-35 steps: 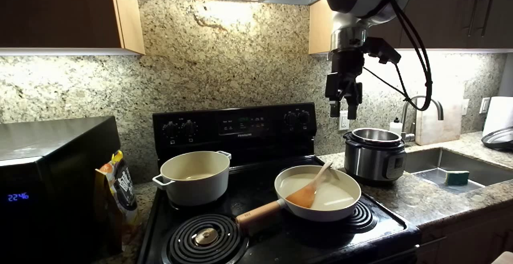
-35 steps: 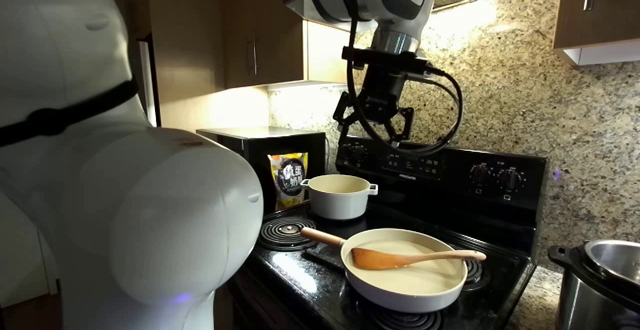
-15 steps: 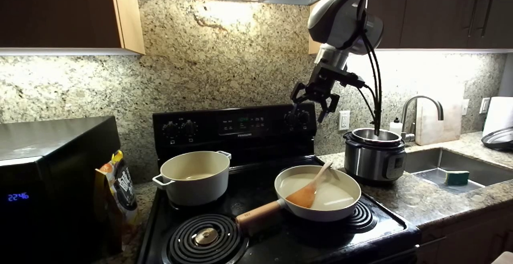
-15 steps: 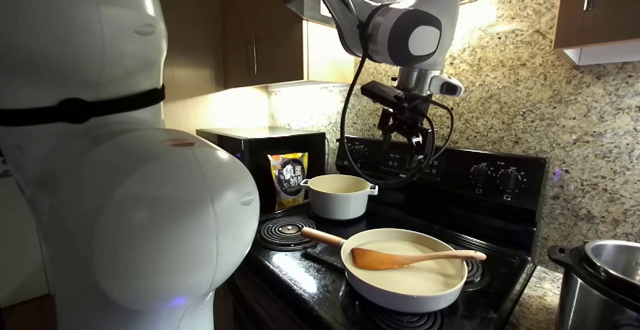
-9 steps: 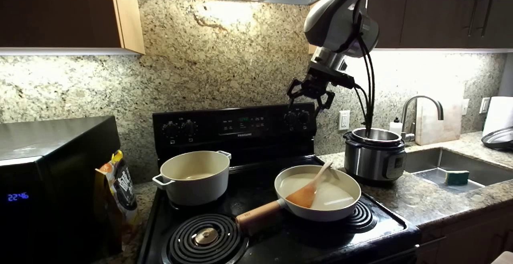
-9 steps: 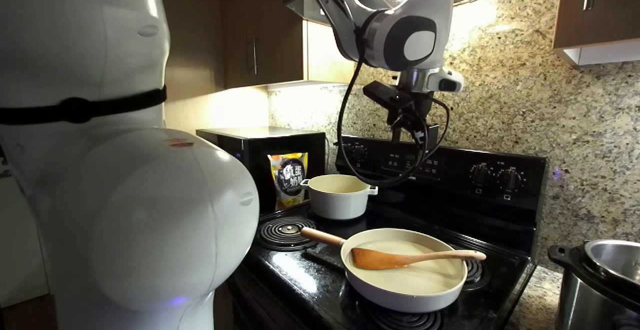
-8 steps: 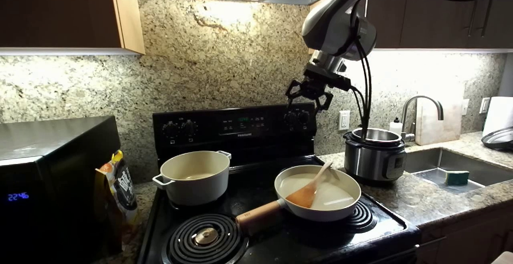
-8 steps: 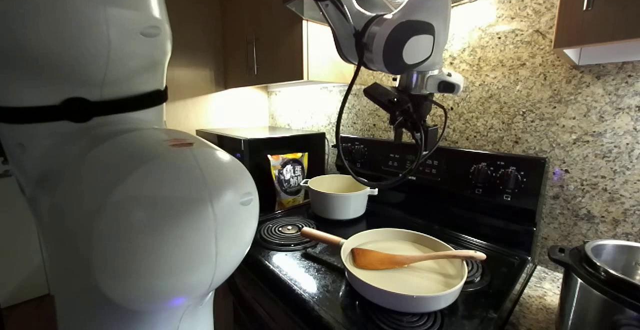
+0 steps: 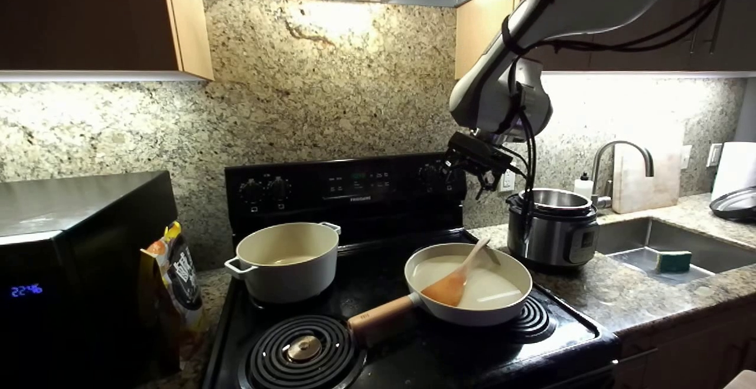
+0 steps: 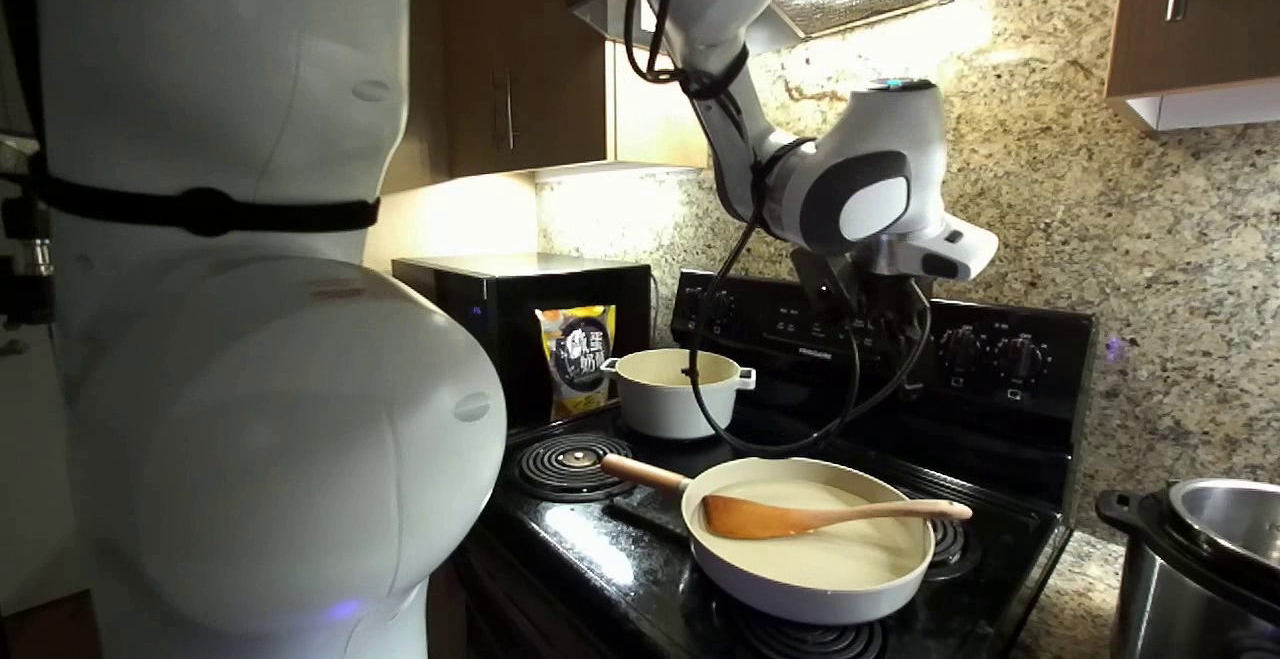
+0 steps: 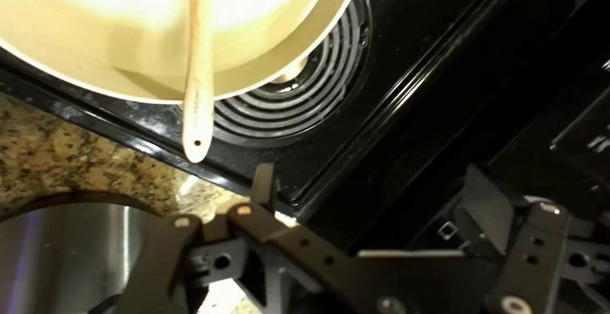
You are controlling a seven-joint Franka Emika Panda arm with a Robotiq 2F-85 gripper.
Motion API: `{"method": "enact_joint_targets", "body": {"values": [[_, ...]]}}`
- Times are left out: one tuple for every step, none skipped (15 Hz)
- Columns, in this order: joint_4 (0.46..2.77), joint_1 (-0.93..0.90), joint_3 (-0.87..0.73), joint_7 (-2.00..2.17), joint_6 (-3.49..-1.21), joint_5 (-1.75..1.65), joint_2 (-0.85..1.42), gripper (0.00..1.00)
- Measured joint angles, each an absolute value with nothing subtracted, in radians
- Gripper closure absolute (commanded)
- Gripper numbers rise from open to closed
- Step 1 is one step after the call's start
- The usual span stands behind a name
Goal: Use the spatula to stir the contents in the pan
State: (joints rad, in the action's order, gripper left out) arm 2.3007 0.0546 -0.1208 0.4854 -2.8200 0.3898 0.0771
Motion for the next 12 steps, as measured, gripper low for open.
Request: {"method": "enact_joint_targets", "body": {"values": [[2.301, 0.069, -0.132, 0.499, -2.837, 0.401, 0.097, 0.00], [2.301, 0.082, -0.145, 0.521, -2.841, 0.403, 0.114, 0.00], [2.301, 0.091, -0.157, 0.540, -2.841, 0.403, 0.129, 0.00], [2.301, 0.096, -0.171, 0.553, -2.835, 0.398, 0.145, 0.00], [2.299, 0.099, -0.182, 0.561, -2.826, 0.394, 0.162, 0.00], [2.296, 0.102, -0.186, 0.561, -2.805, 0.393, 0.178, 0.00], [2.289, 0.104, -0.187, 0.561, -2.770, 0.393, 0.192, 0.00], [2.281, 0.104, -0.187, 0.561, -2.731, 0.393, 0.204, 0.00], [2.271, 0.104, -0.187, 0.561, -2.694, 0.393, 0.213, 0.00], [2.260, 0.104, -0.186, 0.561, -2.654, 0.392, 0.222, 0.00], [2.247, 0.104, -0.187, 0.561, -2.614, 0.388, 0.229, 0.00], [2.233, 0.104, -0.192, 0.563, -2.570, 0.372, 0.235, 0.00]]}}
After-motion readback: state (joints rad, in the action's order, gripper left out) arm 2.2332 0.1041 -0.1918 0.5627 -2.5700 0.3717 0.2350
